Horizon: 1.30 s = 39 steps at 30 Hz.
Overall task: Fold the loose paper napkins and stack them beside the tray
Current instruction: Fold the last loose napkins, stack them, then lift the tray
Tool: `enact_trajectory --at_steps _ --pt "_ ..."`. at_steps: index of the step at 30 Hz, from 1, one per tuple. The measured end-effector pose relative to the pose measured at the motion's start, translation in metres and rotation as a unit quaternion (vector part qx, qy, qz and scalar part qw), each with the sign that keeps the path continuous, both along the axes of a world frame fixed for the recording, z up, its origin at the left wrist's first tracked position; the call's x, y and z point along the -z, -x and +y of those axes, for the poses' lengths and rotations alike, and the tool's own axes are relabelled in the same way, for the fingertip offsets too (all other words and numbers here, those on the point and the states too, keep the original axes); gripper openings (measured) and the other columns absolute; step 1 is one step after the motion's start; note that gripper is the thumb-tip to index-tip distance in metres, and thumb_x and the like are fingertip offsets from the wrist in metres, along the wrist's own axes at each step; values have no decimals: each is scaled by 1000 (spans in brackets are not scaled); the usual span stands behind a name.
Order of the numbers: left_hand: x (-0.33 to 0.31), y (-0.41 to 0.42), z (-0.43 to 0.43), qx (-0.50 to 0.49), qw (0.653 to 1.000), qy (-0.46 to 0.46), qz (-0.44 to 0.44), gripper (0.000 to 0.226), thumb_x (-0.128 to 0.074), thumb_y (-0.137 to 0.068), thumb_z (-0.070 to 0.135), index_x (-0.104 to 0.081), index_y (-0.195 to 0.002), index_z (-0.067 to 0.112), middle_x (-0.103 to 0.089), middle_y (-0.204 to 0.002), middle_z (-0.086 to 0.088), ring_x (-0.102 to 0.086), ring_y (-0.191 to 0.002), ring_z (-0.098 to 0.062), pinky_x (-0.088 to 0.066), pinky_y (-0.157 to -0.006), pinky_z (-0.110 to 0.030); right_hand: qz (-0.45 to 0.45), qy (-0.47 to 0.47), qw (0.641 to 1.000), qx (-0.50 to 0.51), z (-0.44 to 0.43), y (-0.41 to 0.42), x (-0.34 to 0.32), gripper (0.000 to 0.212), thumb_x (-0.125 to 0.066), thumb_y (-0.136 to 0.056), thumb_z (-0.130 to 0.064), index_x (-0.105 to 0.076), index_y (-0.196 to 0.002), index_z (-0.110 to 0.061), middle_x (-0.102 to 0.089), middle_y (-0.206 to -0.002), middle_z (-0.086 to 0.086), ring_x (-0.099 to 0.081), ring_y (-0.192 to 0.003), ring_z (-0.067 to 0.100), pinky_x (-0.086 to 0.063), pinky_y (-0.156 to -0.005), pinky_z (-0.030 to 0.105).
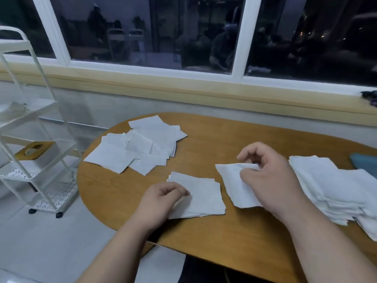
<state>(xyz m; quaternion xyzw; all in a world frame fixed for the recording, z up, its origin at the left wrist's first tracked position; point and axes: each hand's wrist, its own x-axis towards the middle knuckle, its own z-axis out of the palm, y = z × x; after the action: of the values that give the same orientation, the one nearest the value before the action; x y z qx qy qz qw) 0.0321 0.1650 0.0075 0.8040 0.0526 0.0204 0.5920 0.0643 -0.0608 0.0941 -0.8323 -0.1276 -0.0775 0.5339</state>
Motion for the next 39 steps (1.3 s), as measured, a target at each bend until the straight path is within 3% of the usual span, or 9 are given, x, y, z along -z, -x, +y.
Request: enact_trajectory --at_steps 6,10,13,21,24,28,31,35,39 --pt "4 7 9 105 994 29 -32 35 -53 -74 52 -78 -86 30 -74 -93 10 -65 -87 -5 -53 -87 -29 83 -185 973 -109 26 4 9 31 -63 -79 11 -65 -81 -19 -59 -75 -11 -53 -69 9 -42 -58 19" --pt "10 4 19 125 991 -1 -50 23 -41 -77 36 -48 -56 28 -47 -65 6 -41 -64 -16 -38 -65 -39 158 -61 985 -24 41 -9 68 27 -58 -81 5 -66 -83 -21 -60 -77 -7 -51 -67 14 -39 -59 27" --pt "12 -2 21 131 987 -28 -83 17 -37 -71 32 -28 -57 28 -26 -67 3 -22 -68 -17 -23 -63 -36 130 -39 990 31 40 -7 92 31 -53 -80 3 -65 -79 -26 -59 -76 -6 -43 -54 8 -35 -52 24" --pt "18 -5 25 162 981 -50 -95 34 -35 -76 40 -56 -59 21 -57 -71 6 -51 -74 -10 -41 -76 -31 72 -67 991 85 34 -12 103 23 -62 -84 -4 -65 -78 -26 -65 -79 -5 -50 -58 4 -39 -53 15" --pt "15 -3 21 168 983 -41 -63 44 -41 -77 45 -80 -85 26 -75 -101 8 -62 -103 -10 -42 -95 -24 57 -66 992 92 33 -14 105 23 -62 -85 -6 -64 -78 -27 -66 -82 -9 -58 -69 8 -42 -57 16" --pt "14 0 18 146 988 -30 -29 44 -52 -75 53 -78 -107 38 -72 -115 16 -59 -114 -5 -39 -99 -19 29 -26 995 88 36 -15 109 25 -62 -87 -5 -62 -80 -29 -64 -90 -11 -58 -81 5 -41 -63 13" --pt "11 3 11 118 991 -64 -18 32 -61 -79 51 -75 -108 49 -70 -97 21 -59 -94 4 -39 -83 -12 20 -10 997 78 36 -16 111 27 -61 -87 -4 -61 -80 -29 -61 -91 -12 -57 -81 4 -41 -64 12" --pt "12 3 -1 70 991 -116 -21 39 -63 -95 13 -70 -112 47 -66 -94 1 -58 -74 3 -41 -69 -8 0 20 998 61 37 -15 113 30 -59 -87 -1 -58 -83 -31 -56 -94 -16 -53 -85 -3 -40 -66 8" --pt "6 8 -2 54 996 -70 2 50 -53 -93 -5 -74 -107 39 -58 -59 17 -44 -50 -1 -36 -54 -13 -32 109 992 48 30 -11 108 34 -62 -87 -10 -52 -109 -34 -42 -124 -21 -44 -119 0 -40 -99 18"
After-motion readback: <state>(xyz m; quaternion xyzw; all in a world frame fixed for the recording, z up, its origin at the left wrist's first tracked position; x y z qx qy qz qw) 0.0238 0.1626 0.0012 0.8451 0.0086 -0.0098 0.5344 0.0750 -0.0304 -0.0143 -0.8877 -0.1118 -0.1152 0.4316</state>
